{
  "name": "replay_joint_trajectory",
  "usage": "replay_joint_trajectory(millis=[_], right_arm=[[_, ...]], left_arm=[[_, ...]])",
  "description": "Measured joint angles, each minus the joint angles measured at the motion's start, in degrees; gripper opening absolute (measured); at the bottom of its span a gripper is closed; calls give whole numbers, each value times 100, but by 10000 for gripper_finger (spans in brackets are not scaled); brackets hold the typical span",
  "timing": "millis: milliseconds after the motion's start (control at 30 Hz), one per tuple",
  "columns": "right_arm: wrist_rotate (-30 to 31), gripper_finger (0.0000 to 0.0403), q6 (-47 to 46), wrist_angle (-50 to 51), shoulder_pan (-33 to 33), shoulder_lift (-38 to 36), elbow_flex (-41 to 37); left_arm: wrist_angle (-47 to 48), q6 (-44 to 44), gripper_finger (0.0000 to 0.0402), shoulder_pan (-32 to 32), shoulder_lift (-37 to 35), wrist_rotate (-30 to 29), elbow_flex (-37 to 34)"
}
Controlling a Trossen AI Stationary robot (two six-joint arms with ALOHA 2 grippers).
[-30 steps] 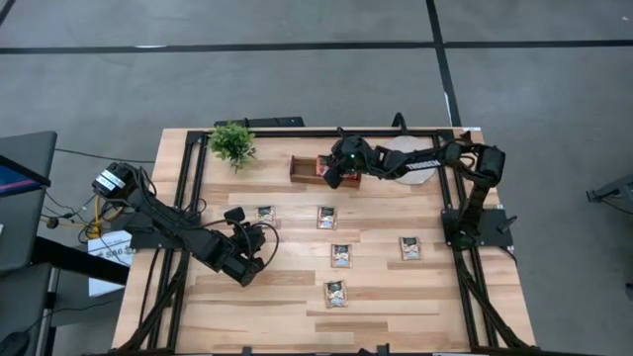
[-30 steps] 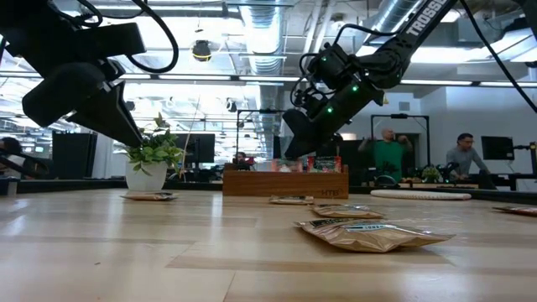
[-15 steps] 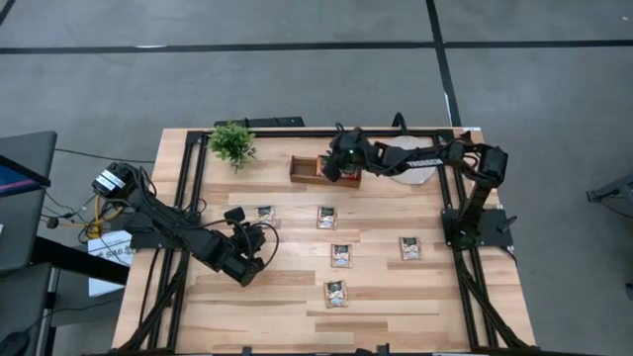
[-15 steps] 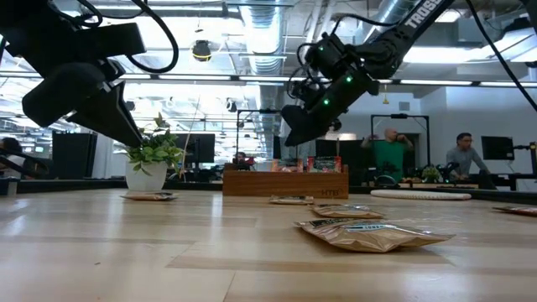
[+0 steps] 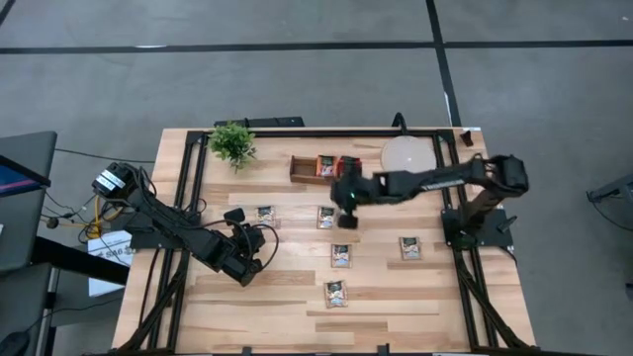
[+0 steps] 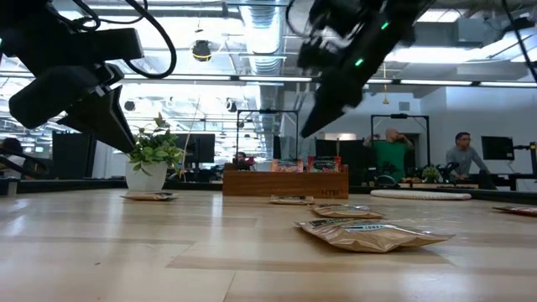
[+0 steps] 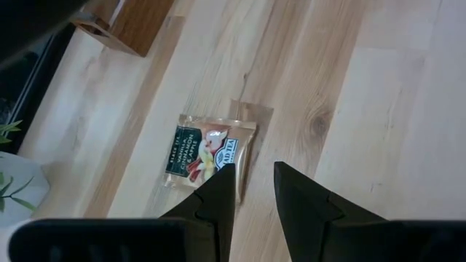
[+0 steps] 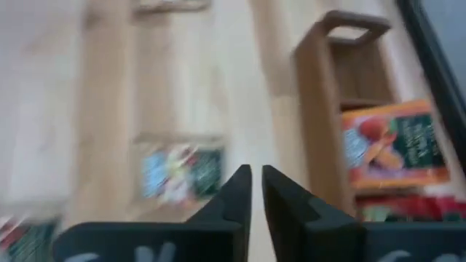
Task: Pick & Place Tea
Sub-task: Put the brown tea bag into the left section of the wooden organizer
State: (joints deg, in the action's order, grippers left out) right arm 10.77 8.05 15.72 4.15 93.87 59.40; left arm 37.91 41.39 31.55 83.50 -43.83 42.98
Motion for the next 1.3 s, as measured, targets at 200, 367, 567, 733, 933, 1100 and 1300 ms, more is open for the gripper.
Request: replay_joint_trajectory(millis=[200, 367, 567, 733, 933, 1100, 1300], right_arm=[[609, 9, -603, 688, -993, -861, -494], [757, 15, -1629, 791, -1622, -1681, -1271], [761, 7, -2528, 291, -2264, -2450, -2145], [1076, 3, -2861, -123, -2642, -2717, -2567], [1327, 3, -3016, -176, -2862, -2713, -2632], [1342, 3, -3016, -172, -2891, -2719, -2632], [1339, 3, -3016, -172, -2888, -2708, -2632]], left_arm=[[-4, -53, 89, -1, 0, 0, 0], [-67, -356, 89, -182, 0, -53, 0], [-178, -1141, 89, -872, 0, -83, 0], [-403, -2042, 89, -1792, 0, 489, 0], [-635, -2998, 89, -2845, 0, 1477, 2], [-953, -3552, 89, -3519, 0, 2539, 2], [-1059, -3811, 89, -4060, 0, 3146, 2]])
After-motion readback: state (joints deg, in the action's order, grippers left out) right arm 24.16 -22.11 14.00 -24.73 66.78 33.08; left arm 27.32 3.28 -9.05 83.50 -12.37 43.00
